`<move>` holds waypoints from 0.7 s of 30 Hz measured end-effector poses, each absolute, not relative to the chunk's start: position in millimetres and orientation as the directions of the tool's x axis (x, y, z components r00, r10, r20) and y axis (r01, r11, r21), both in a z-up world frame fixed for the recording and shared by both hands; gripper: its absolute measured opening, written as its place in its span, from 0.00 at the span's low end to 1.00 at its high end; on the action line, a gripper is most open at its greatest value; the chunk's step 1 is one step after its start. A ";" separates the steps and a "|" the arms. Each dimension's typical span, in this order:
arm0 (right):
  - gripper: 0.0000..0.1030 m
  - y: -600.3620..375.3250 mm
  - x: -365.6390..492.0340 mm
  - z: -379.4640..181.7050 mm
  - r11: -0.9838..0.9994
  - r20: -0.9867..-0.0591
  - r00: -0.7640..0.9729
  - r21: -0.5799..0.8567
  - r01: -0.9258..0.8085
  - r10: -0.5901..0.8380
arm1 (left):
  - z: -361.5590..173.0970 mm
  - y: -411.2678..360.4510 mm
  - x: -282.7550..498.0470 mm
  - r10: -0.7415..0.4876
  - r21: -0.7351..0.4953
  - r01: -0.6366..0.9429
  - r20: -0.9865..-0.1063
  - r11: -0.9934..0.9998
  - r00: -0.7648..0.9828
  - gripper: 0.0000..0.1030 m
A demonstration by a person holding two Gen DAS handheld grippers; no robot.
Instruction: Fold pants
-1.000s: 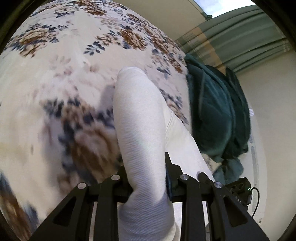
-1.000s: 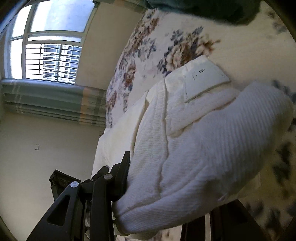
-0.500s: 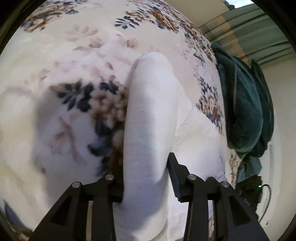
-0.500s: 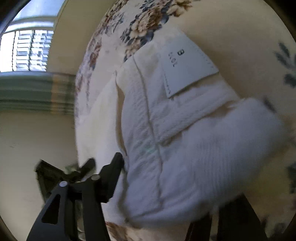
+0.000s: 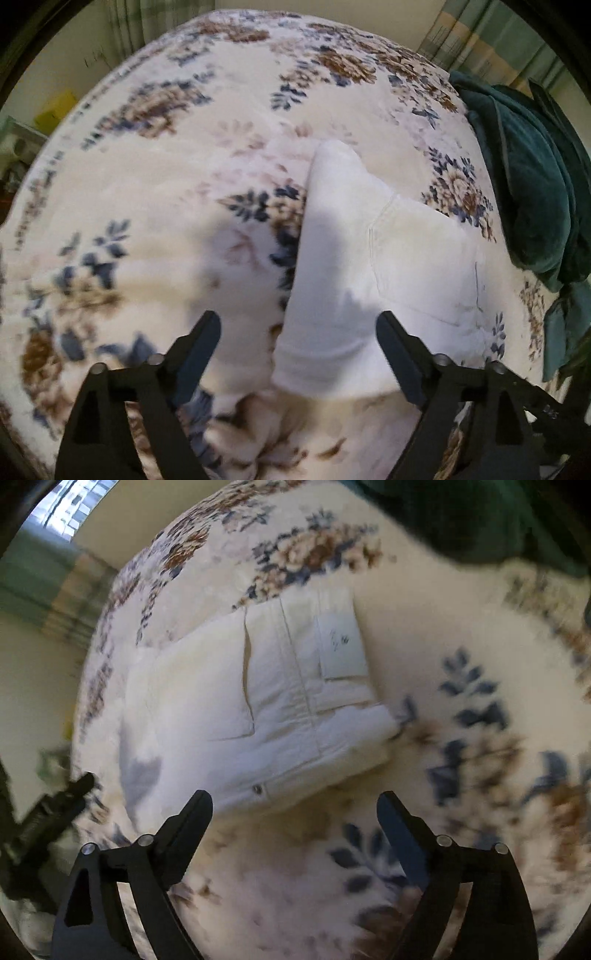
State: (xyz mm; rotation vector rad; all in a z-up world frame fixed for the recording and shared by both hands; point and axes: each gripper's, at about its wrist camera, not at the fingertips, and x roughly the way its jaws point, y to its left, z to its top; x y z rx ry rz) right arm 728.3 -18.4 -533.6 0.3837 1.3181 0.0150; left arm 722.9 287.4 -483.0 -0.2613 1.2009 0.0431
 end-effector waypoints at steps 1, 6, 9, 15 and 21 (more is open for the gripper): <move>0.92 -16.3 724.9 -522.5 0.952 -0.947 0.264 0.237 0.193 0.182 | -476.9 286.0 719.0 -0.087 -0.159 -0.171 -0.925 0.972 0.369 0.87; 1.00 -6.0 700.5 -463.2 0.989 -0.943 0.331 0.053 0.136 0.005 | -437.6 276.0 699.5 -0.011 -0.079 -0.159 -0.921 0.984 0.389 0.92; 1.00 -4.5 681.3 -428.3 0.992 -0.927 0.373 -0.004 0.124 -0.050 | -411.9 272.5 684.3 -0.002 -0.074 -0.159 -0.913 0.984 0.409 0.92; 1.00 -4.7 625.7 -348.1 0.995 -0.898 0.438 -0.001 0.103 -0.046 | -351.2 257.4 637.8 0.024 -0.047 -0.142 -0.886 0.989 0.463 0.92; 1.00 -13.8 563.2 -280.2 0.995 -0.880 0.475 0.026 0.097 -0.024 | -288.4 240.6 581.4 0.059 -0.013 -0.134 -0.853 0.991 0.519 0.92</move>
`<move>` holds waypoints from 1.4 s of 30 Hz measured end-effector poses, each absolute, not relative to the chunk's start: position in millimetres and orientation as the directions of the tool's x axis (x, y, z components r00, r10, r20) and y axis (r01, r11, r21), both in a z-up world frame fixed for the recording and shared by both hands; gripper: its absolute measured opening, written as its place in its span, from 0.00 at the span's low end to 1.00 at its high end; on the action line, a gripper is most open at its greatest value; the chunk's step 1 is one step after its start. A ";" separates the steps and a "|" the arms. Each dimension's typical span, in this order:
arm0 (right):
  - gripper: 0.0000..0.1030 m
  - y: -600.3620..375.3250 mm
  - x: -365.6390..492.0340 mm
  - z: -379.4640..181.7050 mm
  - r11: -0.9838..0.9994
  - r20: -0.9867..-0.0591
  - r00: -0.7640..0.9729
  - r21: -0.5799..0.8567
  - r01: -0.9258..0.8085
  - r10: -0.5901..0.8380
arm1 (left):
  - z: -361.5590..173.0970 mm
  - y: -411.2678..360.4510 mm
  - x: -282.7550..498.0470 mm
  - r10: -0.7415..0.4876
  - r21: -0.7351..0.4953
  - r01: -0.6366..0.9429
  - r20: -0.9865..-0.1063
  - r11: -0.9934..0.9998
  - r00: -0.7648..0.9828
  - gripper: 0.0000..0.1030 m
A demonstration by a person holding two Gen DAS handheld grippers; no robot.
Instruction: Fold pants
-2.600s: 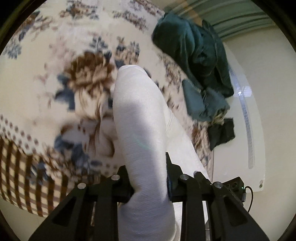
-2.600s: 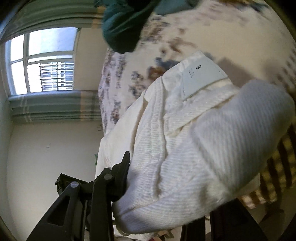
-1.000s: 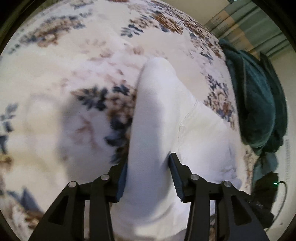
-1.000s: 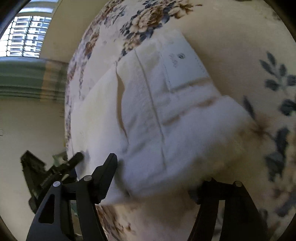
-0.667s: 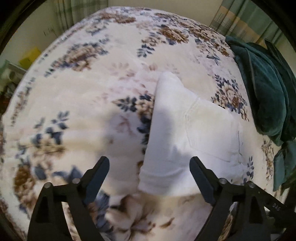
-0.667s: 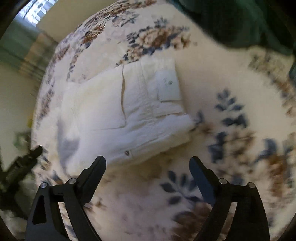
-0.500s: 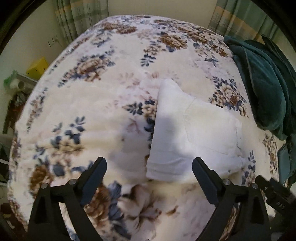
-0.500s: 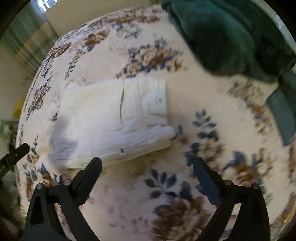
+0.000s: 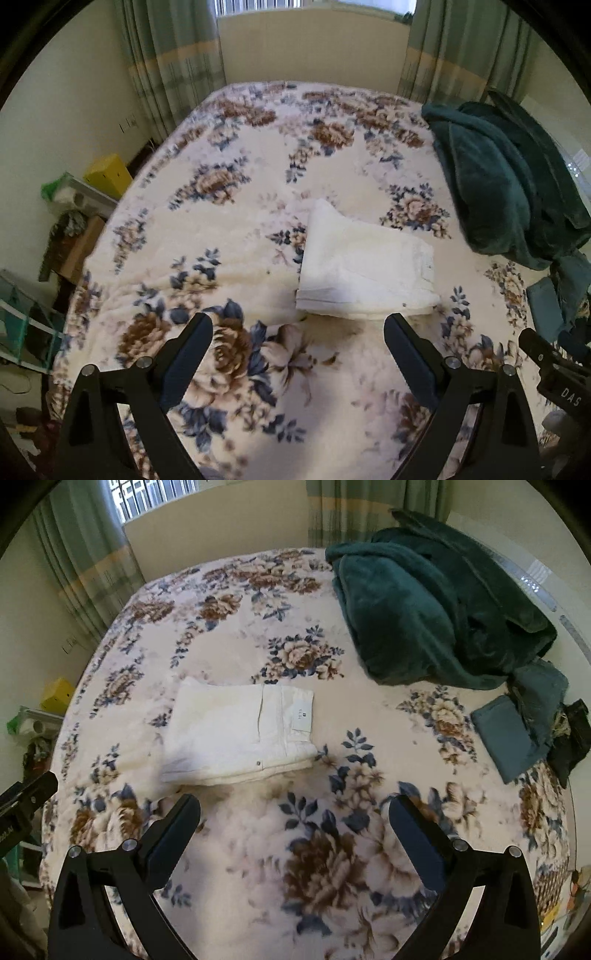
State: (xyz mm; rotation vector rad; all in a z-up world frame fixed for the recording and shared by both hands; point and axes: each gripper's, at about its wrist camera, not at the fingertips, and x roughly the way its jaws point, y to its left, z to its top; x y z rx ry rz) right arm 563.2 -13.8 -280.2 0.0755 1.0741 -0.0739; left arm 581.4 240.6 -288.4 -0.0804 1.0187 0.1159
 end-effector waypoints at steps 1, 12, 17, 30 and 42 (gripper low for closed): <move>1.00 -17.1 550.9 -267.2 0.995 -0.874 0.485 0.029 0.097 -0.022 | -279.5 237.8 573.1 0.063 -0.008 -0.131 -0.847 0.991 0.528 0.92; 1.00 -31.2 412.4 -133.8 0.999 -0.793 0.609 -0.008 0.037 -0.028 | -169.8 209.9 454.8 0.094 0.020 -0.123 -0.775 0.992 0.625 0.92; 1.00 -31.3 345.3 -78.9 1.000 -0.755 0.656 -0.016 0.001 -0.013 | -127.2 199.4 396.3 0.114 0.024 -0.143 -0.738 0.989 0.666 0.92; 1.00 -30.8 205.4 46.1 0.998 -0.650 0.760 -0.035 -0.042 0.010 | -47.4 190.2 296.6 0.121 -0.001 -0.161 -0.654 0.987 0.747 0.92; 1.00 -27.7 145.1 106.2 0.999 -0.604 0.797 -0.010 -0.032 0.019 | -23.3 193.1 255.3 0.107 -0.009 -0.147 -0.646 0.989 0.756 0.92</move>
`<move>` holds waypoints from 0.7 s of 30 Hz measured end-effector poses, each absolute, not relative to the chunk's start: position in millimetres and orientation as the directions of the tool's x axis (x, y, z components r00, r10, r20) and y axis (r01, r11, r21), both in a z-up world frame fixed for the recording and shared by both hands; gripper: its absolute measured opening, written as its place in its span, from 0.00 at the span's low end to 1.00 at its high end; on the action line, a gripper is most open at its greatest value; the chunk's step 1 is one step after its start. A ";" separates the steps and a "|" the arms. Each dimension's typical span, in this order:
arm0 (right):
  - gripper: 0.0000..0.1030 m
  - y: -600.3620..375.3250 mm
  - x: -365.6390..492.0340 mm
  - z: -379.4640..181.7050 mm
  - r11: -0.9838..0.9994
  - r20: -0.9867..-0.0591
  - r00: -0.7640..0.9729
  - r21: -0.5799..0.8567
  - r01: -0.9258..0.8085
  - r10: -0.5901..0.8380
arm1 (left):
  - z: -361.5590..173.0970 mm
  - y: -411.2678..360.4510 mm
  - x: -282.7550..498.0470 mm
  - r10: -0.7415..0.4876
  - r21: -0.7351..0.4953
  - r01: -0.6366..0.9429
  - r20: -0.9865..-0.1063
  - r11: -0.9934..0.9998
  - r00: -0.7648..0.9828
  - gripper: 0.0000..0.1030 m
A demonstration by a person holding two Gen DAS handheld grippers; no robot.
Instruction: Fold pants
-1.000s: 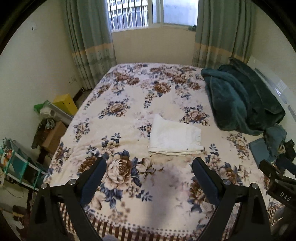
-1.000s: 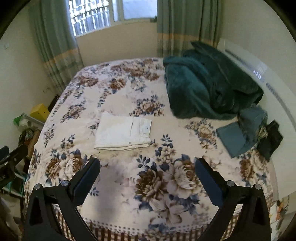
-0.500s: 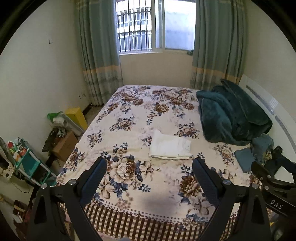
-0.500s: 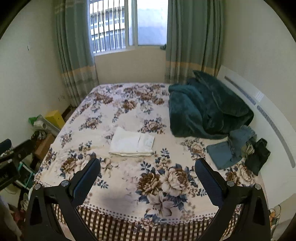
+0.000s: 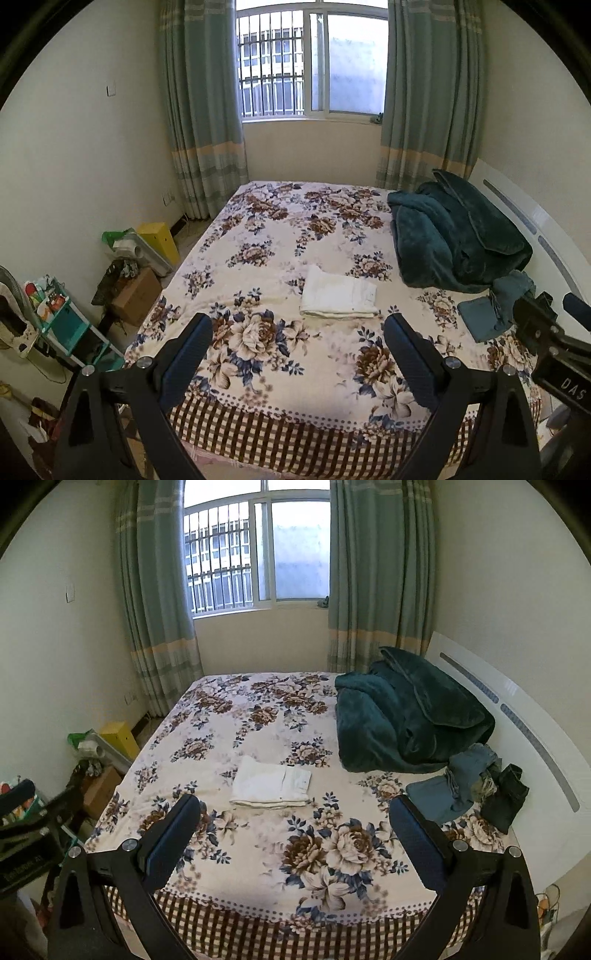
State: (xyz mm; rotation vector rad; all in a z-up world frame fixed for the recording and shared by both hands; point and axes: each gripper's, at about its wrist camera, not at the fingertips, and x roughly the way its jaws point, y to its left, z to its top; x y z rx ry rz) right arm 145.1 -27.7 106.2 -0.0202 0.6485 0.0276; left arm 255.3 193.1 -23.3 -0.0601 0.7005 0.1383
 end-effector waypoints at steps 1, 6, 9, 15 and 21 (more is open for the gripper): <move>1.00 -27.0 142.6 108.9 0.999 -0.598 0.802 -0.018 -0.028 0.011 | -22.3 193.5 253.5 0.103 -0.013 -0.145 -0.646 0.989 0.757 0.92; 1.00 -26.3 142.7 114.0 1.000 -0.583 0.812 -0.022 -0.014 -0.002 | -21.0 194.8 251.3 0.123 0.007 -0.154 -0.639 0.988 0.759 0.97; 1.00 -24.4 144.5 112.6 1.000 -0.590 0.807 -0.015 -0.012 0.001 | -21.1 196.7 252.7 0.135 0.016 -0.162 -0.638 0.987 0.758 1.00; 1.00 -19.3 160.3 104.9 1.000 -0.601 0.799 -0.026 -0.007 -0.011 | -22.8 202.8 256.8 0.151 0.025 -0.175 -0.635 0.984 0.757 1.00; 1.00 -16.5 171.1 100.0 1.000 -0.609 0.793 -0.021 -0.016 0.000 | -24.2 205.9 256.6 0.157 0.030 -0.179 -0.636 0.983 0.756 1.00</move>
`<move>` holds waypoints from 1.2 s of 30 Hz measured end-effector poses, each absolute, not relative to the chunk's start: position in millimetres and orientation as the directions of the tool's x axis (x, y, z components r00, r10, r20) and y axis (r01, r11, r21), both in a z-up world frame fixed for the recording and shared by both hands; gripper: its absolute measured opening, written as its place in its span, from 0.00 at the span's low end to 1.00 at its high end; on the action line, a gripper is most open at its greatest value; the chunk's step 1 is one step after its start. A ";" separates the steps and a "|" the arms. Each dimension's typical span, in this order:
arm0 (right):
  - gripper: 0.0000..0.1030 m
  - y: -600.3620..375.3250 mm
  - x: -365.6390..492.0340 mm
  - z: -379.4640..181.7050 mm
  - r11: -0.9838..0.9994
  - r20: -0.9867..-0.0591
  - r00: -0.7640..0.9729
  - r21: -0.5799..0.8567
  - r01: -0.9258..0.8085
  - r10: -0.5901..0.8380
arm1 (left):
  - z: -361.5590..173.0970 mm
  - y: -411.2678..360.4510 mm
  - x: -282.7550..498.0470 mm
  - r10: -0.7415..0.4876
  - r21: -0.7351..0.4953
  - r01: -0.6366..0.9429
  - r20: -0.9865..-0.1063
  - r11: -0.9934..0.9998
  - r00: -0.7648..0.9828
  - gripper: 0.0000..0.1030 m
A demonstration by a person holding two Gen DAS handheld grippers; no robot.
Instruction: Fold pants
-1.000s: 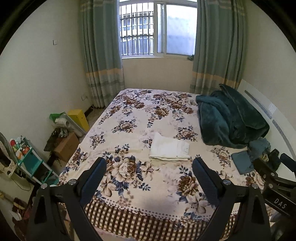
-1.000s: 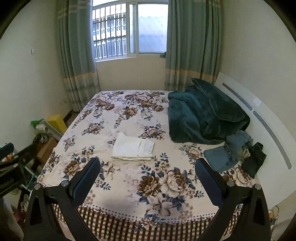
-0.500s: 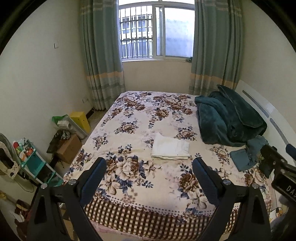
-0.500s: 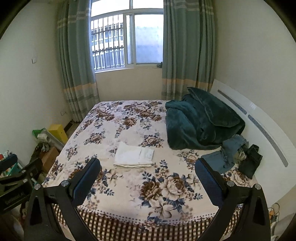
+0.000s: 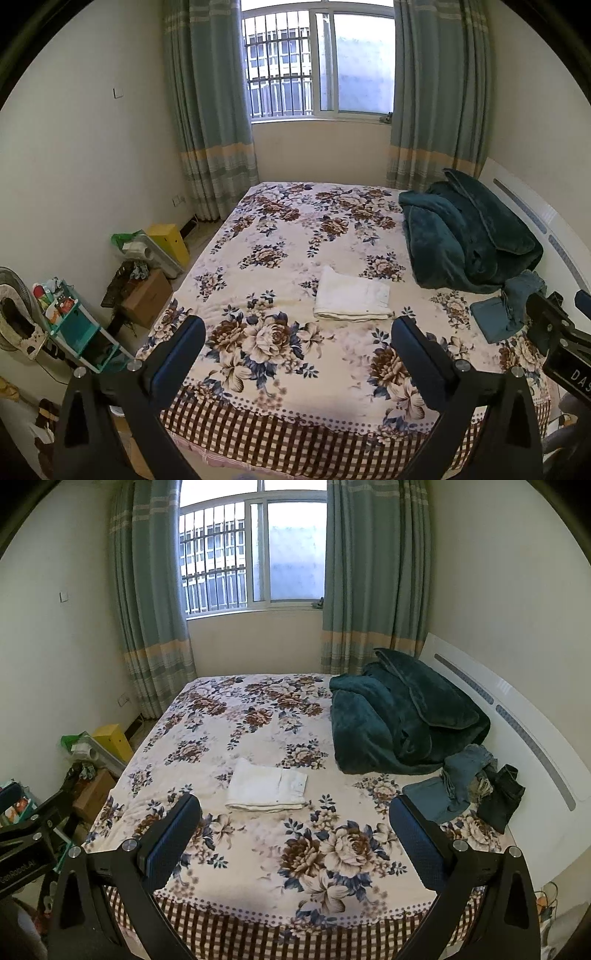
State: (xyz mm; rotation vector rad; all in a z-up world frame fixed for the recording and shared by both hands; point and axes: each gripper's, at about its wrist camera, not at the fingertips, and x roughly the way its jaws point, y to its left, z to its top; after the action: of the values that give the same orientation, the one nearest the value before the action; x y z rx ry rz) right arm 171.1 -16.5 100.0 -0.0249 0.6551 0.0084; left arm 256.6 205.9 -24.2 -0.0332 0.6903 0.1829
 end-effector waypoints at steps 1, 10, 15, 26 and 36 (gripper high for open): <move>1.00 -16.0 172.0 99.7 1.000 -0.610 0.793 -0.018 -0.018 0.003 | -24.1 205.7 256.9 0.158 0.031 -0.179 -0.634 0.983 0.757 1.00; 1.00 -8.8 179.7 92.8 0.999 -0.615 0.788 -0.009 -0.036 0.023 | -26.0 204.0 258.3 0.143 0.024 -0.165 -0.635 0.986 0.759 1.00; 1.00 -8.1 180.0 92.8 0.999 -0.616 0.787 -0.010 -0.037 0.023 | -24.4 204.3 260.6 0.137 0.017 -0.163 -0.637 0.986 0.759 1.00; 1.00 -1.7 179.6 88.3 0.999 -0.617 0.787 -0.007 -0.041 0.028 | -20.6 203.1 264.9 0.130 0.014 -0.156 -0.635 0.988 0.761 1.00; 1.00 6.5 175.9 80.5 0.999 -0.622 0.782 -0.004 -0.053 0.039 | -18.7 200.3 265.6 0.132 0.016 -0.159 -0.639 0.987 0.758 1.00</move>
State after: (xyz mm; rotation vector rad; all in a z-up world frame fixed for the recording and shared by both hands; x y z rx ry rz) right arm 175.9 6.5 80.5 -0.0213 0.6708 0.0496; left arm 265.6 200.3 -18.7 -0.0404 0.6933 0.1589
